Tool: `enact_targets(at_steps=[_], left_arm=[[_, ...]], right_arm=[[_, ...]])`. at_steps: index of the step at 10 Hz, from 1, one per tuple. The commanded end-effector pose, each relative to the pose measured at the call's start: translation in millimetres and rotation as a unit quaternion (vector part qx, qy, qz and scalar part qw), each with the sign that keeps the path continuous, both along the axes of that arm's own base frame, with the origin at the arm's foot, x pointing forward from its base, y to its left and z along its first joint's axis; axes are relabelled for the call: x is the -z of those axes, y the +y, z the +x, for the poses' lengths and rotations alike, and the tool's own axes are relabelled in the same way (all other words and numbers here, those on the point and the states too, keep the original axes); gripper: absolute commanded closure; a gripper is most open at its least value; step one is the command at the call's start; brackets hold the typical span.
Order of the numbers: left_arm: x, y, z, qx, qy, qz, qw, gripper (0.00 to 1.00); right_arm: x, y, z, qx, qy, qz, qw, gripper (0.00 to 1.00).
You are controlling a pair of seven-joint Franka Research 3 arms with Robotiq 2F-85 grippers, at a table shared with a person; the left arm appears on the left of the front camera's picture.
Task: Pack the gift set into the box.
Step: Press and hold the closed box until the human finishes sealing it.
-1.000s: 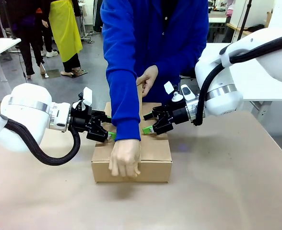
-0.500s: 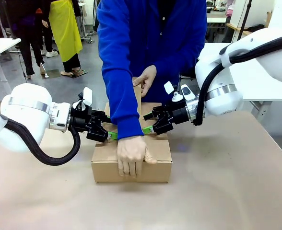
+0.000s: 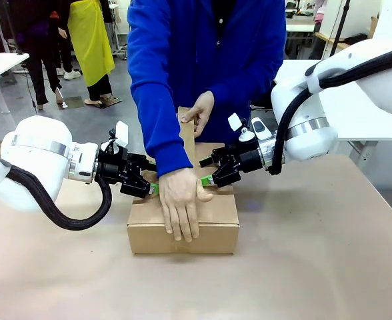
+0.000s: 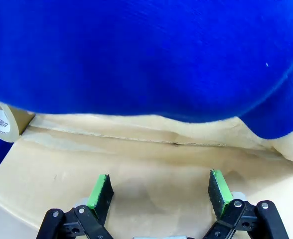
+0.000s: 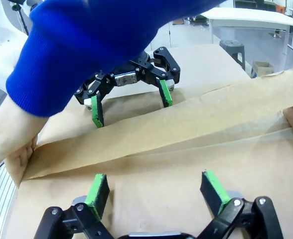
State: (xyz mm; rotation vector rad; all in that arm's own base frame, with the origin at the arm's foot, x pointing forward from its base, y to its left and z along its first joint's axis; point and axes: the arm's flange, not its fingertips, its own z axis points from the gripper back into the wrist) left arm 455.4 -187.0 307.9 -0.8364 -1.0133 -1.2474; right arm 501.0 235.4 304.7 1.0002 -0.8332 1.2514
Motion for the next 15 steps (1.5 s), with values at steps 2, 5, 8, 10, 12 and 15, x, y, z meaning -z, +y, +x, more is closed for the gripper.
enact_targets(at_steps=[2,5,8,10,12,15], left_arm=[[1.9,-1.4,-1.2,0.002,0.000,0.002,1.000,0.00],[1.9,-1.4,-1.2,0.002,0.000,0.002,1.000,0.00],[1.9,-1.4,-1.2,0.002,0.000,0.002,1.000,0.00],[1.9,-1.4,-1.2,0.002,0.000,0.002,1.000,0.00],[1.9,-1.4,-1.2,0.002,0.000,0.002,1.000,0.00],[1.9,-1.4,-1.2,0.002,0.000,0.002,1.000,0.00]], right_arm=[[3.1,2.7,-0.6,0.004,-0.003,-0.010,1.000,0.00],[3.1,2.7,-0.6,0.004,-0.003,-0.010,1.000,0.00],[3.1,2.7,-0.6,0.004,-0.003,-0.010,1.000,0.00],[3.1,2.7,-0.6,0.004,-0.003,-0.010,1.000,0.00],[3.1,2.7,-0.6,0.004,-0.003,-0.010,1.000,0.00],[3.1,2.7,-0.6,0.004,-0.003,-0.010,1.000,0.00]])
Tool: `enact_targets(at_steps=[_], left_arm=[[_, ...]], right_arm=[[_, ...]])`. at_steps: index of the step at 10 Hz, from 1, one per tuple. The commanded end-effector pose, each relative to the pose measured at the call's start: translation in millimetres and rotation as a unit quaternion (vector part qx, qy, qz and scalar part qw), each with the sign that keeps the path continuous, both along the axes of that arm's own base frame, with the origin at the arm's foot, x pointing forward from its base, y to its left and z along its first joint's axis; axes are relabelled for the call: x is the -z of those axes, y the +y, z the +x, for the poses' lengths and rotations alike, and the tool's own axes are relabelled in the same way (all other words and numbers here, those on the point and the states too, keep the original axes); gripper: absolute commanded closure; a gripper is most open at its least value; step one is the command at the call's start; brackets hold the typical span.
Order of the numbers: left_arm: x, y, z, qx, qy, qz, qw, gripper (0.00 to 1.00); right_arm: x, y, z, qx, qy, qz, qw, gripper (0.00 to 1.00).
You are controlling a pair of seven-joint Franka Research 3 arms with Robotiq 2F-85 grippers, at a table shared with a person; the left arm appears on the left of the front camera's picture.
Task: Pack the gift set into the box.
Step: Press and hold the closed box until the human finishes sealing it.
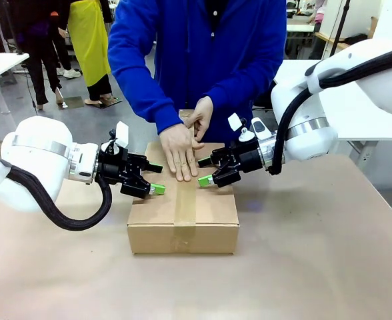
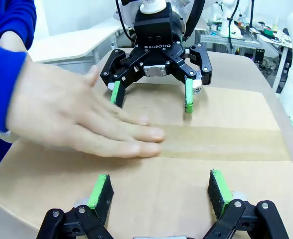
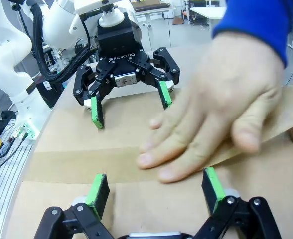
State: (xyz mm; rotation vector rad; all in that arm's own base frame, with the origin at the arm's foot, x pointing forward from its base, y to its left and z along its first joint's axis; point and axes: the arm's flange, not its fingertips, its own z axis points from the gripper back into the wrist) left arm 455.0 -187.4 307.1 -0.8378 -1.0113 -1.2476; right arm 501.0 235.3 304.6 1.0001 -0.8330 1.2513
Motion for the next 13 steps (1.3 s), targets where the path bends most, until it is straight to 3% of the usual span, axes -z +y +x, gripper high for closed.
enact_targets(at_steps=[1,13], left_arm=[[1.1,-1.0,-0.8,0.001,-0.001,0.002,1.000,0.00],[1.1,-1.0,-0.8,0.001,-0.001,0.002,1.000,0.00]], right_arm=[[3.0,2.7,-0.6,0.004,-0.003,-0.010,1.000,0.00],[3.0,2.7,-0.6,0.004,-0.003,-0.010,1.000,0.00]])
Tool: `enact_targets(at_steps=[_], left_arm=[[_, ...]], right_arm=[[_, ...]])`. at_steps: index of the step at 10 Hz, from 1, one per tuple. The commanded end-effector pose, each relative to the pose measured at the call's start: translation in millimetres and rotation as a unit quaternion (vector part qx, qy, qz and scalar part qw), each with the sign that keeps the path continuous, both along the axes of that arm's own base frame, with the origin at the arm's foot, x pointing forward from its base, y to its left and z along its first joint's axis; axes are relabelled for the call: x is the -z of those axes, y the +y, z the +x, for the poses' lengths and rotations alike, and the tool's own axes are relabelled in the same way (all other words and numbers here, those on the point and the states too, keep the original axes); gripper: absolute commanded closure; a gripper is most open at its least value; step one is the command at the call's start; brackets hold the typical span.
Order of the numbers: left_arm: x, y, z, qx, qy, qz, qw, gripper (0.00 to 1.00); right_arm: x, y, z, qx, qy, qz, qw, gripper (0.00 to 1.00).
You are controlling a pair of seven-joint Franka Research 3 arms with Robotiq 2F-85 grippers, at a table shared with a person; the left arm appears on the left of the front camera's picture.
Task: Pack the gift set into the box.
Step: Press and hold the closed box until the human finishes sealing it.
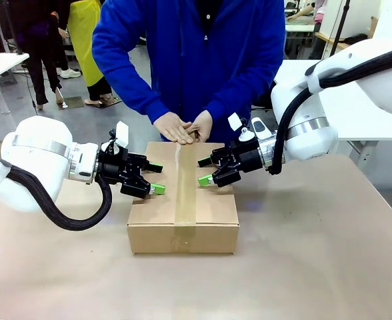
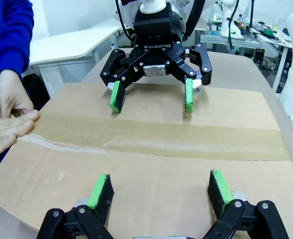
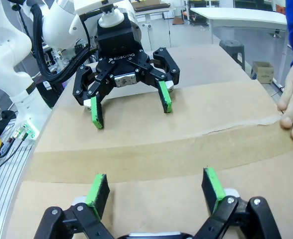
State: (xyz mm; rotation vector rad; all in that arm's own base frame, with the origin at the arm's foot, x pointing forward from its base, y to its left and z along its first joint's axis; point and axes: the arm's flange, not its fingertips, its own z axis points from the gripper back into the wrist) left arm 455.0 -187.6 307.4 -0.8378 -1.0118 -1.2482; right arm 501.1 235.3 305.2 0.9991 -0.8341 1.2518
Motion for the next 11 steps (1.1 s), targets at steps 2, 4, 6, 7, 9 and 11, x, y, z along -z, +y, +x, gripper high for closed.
enact_targets(at_steps=[2,4,6,7,9,11], left_arm=[[1.4,-0.8,-0.8,0.001,-0.001,0.002,1.000,0.00],[1.4,-0.8,-0.8,0.001,-0.001,0.002,1.000,0.00],[1.4,-0.8,-0.8,0.001,-0.001,0.002,1.000,0.00],[1.4,-0.8,-0.8,0.001,-0.001,0.002,1.000,0.00],[1.4,-0.8,-0.8,0.001,-0.001,0.002,1.000,0.00],[1.4,-0.8,-0.8,0.001,-0.001,0.002,1.000,0.00]], right_arm=[[3.6,2.7,-0.7,0.004,-0.002,-0.010,1.000,0.00],[3.6,2.7,-0.7,0.004,-0.002,-0.010,1.000,0.00],[3.6,2.7,-0.7,0.004,-0.002,-0.010,1.000,0.00],[3.6,2.7,-0.7,0.004,-0.002,-0.010,1.000,0.00],[3.6,2.7,-0.7,0.004,-0.002,-0.010,1.000,0.00],[3.6,2.7,-0.7,0.004,-0.002,-0.010,1.000,0.00]])
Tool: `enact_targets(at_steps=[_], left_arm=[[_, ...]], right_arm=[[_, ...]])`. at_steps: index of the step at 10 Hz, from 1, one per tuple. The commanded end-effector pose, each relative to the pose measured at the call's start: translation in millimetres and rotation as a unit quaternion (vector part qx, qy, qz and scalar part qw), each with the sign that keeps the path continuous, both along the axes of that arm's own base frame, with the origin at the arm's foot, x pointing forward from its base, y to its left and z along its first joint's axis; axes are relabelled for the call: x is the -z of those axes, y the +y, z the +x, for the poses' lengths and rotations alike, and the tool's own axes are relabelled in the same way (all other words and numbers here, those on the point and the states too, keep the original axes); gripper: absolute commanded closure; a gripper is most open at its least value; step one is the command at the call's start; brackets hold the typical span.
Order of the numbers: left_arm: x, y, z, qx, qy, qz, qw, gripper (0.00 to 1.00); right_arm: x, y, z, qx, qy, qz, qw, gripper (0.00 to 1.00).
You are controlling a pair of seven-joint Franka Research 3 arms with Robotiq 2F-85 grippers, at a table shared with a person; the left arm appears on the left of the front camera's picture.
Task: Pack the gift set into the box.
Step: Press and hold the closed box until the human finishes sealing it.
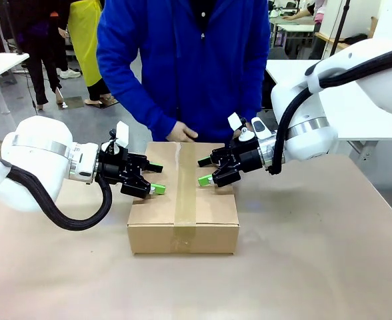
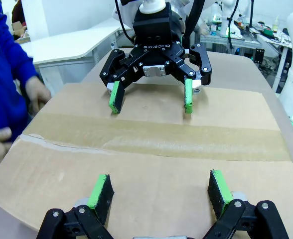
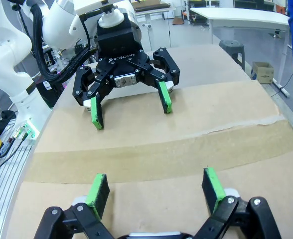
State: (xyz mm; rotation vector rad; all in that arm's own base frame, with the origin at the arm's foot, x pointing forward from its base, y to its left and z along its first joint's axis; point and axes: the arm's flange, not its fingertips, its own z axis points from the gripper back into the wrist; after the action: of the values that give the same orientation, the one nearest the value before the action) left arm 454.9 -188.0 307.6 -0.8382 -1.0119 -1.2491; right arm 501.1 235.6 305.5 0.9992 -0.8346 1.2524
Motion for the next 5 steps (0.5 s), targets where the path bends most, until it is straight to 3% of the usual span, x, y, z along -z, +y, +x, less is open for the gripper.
enact_targets(at_steps=[1,3,4,5], left_arm=[[1.6,-0.3,-0.7,0.001,0.000,0.002,1.000,0.00],[0.0,0.0,0.0,0.000,0.000,0.000,1.000,0.00],[-32.4,41.1,-3.5,0.002,0.048,-0.021,0.999,0.00],[-55.1,95.1,-12.8,0.000,0.057,-0.075,0.996,0.00]], right_arm=[[3.9,2.5,-0.8,0.004,-0.002,-0.010,1.000,0.00],[0.0,0.0,0.0,0.000,0.000,0.000,1.000,0.00],[-41.8,-36.3,-0.7,0.040,0.050,0.046,0.997,0.00],[-79.5,-91.7,-13.3,0.105,0.062,0.081,0.989,0.00]])
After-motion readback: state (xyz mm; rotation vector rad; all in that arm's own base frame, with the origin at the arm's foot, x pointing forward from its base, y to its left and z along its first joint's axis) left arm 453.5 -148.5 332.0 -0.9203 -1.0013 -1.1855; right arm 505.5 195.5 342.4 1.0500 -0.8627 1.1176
